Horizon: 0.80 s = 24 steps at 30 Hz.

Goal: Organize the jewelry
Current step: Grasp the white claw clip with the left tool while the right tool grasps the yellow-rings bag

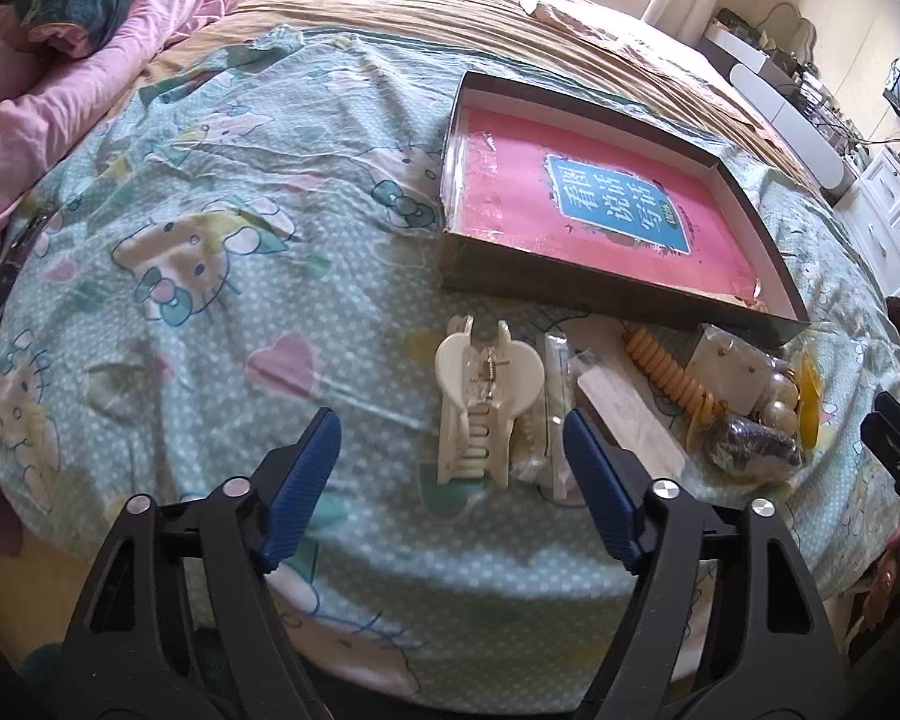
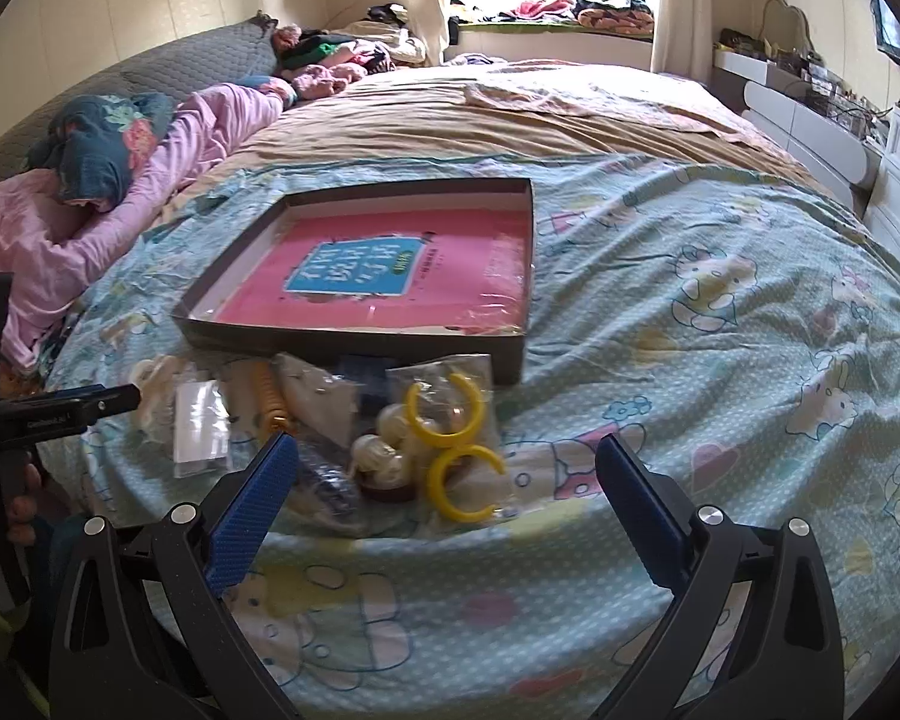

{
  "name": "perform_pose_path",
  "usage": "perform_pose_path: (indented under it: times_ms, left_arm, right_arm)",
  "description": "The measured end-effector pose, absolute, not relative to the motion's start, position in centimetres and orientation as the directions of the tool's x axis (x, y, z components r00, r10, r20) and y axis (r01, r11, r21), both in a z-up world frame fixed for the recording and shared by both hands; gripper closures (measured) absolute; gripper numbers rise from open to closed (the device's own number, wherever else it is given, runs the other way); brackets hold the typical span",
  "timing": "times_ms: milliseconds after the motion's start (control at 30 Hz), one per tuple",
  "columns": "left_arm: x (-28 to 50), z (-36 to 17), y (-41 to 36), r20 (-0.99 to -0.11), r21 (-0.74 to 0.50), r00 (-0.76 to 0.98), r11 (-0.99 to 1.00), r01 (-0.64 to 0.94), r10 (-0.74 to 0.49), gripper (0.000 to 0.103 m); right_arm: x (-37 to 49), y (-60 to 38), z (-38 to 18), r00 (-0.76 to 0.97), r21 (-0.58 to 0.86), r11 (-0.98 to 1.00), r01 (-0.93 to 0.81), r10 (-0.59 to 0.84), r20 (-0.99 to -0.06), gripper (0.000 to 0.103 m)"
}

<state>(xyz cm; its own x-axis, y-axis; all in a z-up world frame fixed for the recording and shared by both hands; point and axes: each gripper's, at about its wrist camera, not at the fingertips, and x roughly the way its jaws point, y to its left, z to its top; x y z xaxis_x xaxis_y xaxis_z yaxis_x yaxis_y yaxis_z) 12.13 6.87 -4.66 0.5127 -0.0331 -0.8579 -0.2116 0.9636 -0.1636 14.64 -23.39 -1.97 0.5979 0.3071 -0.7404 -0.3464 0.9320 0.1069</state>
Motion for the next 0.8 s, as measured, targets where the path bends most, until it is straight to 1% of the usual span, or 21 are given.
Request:
perform_pose_path:
  times_ms: [67,200,267,300,333,367,433,467,600,633,667,700,733,767,800]
  left_arm:
    - [12.7,-5.0,6.9,-0.861,-0.163,0.507,0.964,-0.21,-0.036,0.049]
    - [13.3,-5.6,6.9,-0.864,-0.177,0.501,0.964,-0.2,-0.055,0.056]
    - [13.5,-5.8,6.8,-0.865,-0.185,0.498,0.963,-0.194,-0.066,0.063]
    - [13.5,-5.9,6.9,-0.863,-0.192,0.501,0.963,-0.19,-0.073,0.064]
    - [13.6,-5.9,6.9,-0.86,-0.198,0.503,0.962,-0.186,-0.08,0.067]
    - [13.6,-5.9,6.9,-0.859,-0.2,0.506,0.963,-0.181,-0.083,0.073]
    - [13.8,-5.9,6.8,-0.857,-0.199,0.508,0.964,-0.177,-0.084,0.079]
    - [13.9,-5.9,6.8,-0.856,-0.2,0.509,0.964,-0.175,-0.085,0.08]
    - [14.0,-5.7,6.8,-0.849,-0.203,0.521,0.965,-0.164,-0.09,0.086]
    - [13.9,-5.5,6.9,-0.844,-0.207,0.528,0.965,-0.162,-0.092,0.087]
    - [13.9,-5.2,6.9,-0.839,-0.208,0.536,0.965,-0.159,-0.093,0.088]
    - [13.9,-4.9,7.0,-0.835,-0.207,0.542,0.966,-0.158,-0.091,0.088]
    - [13.9,-4.6,7.1,-0.831,-0.208,0.549,0.966,-0.156,-0.09,0.089]
    - [13.9,-4.4,7.2,-0.828,-0.21,0.553,0.965,-0.155,-0.091,0.089]
    - [13.9,-4.1,7.2,-0.826,-0.214,0.556,0.965,-0.155,-0.094,0.089]
  right_arm:
    - [15.4,-23.8,-2.7,0.588,0.109,0.934,-0.339,0.301,-0.75,0.004]
    - [16.9,-23.8,-4.4,0.551,0.129,0.929,-0.347,0.313,-0.774,0.005]
    - [17.4,-23.7,-5.0,0.539,0.129,0.926,-0.356,0.316,-0.781,0.005]
    - [17.6,-23.6,-5.3,0.532,0.133,0.922,-0.363,0.322,-0.783,0.006]
    - [17.8,-23.5,-5.6,0.529,0.131,0.922,-0.364,0.321,-0.786,0.01]
    - [18.1,-23.4,-5.8,0.52,0.138,0.92,-0.368,0.327,-0.789,0.018]
    - [18.6,-23.4,-6.5,0.492,0.166,0.911,-0.378,0.35,-0.797,0.026]
    - [18.8,-23.5,-6.7,0.485,0.183,0.908,-0.377,0.362,-0.796,0.029]
    - [18.8,-23.8,-6.8,0.486,0.205,0.905,-0.372,0.378,-0.788,0.03]
    - [18.8,-23.9,-6.8,0.486,0.208,0.904,-0.374,0.381,-0.786,0.033]
    - [18.8,-24.1,-6.8,0.485,0.216,0.9,-0.378,0.391,-0.783,0.039]
    - [18.8,-24.1,-6.8,0.48,0.225,0.896,-0.382,0.401,-0.78,0.043]
    - [18.9,-24.2,-6.8,0.47,0.246,0.885,-0.396,0.425,-0.774,0.051]
    - [18.9,-24.2,-6.7,0.465,0.259,0.878,-0.403,0.44,-0.768,0.056]
    - [18.8,-24.3,-6.7,0.466,0.264,0.875,-0.405,0.446,-0.764,0.059]
